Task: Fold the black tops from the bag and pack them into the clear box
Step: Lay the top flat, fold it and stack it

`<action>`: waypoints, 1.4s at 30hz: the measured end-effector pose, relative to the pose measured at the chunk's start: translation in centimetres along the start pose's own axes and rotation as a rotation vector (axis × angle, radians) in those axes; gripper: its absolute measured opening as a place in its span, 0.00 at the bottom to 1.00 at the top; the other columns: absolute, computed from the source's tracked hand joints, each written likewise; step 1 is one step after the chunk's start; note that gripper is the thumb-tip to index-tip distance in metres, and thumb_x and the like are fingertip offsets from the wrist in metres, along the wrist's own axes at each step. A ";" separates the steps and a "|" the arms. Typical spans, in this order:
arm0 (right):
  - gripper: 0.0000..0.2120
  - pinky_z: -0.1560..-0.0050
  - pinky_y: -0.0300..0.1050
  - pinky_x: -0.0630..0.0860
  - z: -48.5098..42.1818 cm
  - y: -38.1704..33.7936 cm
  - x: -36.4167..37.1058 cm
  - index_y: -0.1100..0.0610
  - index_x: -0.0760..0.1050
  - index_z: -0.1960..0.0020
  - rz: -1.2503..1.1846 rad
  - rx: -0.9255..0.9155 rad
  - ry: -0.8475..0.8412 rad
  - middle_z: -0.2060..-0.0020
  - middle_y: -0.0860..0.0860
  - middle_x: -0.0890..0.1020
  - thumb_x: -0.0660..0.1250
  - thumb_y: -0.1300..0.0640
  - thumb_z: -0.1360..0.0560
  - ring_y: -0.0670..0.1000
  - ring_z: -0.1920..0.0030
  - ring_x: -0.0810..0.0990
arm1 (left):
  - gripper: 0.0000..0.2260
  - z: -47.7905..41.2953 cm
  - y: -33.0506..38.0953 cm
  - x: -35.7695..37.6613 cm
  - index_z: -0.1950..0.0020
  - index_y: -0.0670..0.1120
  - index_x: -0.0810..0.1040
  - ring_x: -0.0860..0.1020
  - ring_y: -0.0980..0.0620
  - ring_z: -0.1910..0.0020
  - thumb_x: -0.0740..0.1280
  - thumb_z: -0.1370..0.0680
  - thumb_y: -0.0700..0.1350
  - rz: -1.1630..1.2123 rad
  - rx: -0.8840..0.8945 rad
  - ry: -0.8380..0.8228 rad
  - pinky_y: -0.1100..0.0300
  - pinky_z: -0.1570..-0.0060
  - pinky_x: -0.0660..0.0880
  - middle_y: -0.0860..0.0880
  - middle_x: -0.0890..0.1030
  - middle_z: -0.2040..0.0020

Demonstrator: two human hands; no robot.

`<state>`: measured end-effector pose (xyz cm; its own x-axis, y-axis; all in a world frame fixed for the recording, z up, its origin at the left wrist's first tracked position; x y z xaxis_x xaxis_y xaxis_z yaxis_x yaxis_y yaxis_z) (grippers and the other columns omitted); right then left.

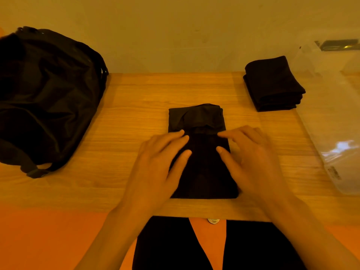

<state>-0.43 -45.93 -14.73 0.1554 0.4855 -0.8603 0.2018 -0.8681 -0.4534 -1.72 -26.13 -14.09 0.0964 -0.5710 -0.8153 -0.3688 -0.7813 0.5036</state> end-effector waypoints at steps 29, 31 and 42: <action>0.14 0.53 0.41 0.73 -3.4 2.6 -0.4 0.53 0.82 0.45 -0.084 -0.403 -0.138 0.54 0.46 0.79 0.65 0.45 0.22 0.47 0.51 0.76 | 0.09 -4.7 -4.9 -0.4 0.48 0.45 0.86 0.79 0.51 0.49 0.70 0.21 0.48 0.145 0.258 -0.127 0.56 0.51 0.76 0.52 0.81 0.48; 0.12 0.55 0.35 0.73 -4.0 2.7 -1.3 0.51 0.81 0.47 -0.247 -0.207 -0.077 0.56 0.43 0.80 0.65 0.44 0.21 0.43 0.54 0.77 | 0.06 -4.9 -5.3 -0.7 0.48 0.46 0.85 0.80 0.52 0.50 0.71 0.21 0.46 0.254 0.153 -0.099 0.63 0.52 0.74 0.52 0.81 0.50; 0.08 0.67 0.28 0.68 -6.6 2.7 -0.9 0.49 0.76 0.50 -0.217 0.247 -0.092 0.62 0.43 0.79 0.74 0.49 0.25 0.35 0.62 0.76 | 0.11 -6.4 -4.2 -0.4 0.54 0.54 0.75 0.77 0.62 0.62 0.74 0.26 0.58 0.059 -0.336 0.064 0.69 0.66 0.67 0.58 0.78 0.62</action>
<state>6.35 -48.05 -13.67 0.0444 0.6603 -0.7497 -0.0219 -0.7496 -0.6616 5.74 -24.24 -14.04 0.1459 -0.6242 -0.7675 -0.0511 -0.7795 0.6243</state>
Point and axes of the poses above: each hand's wrist, its own z-axis away from the middle knuckle, its own x-axis out of the palm, y = z × x, the point moved 5 cm from there along -z, towards the middle knuckle
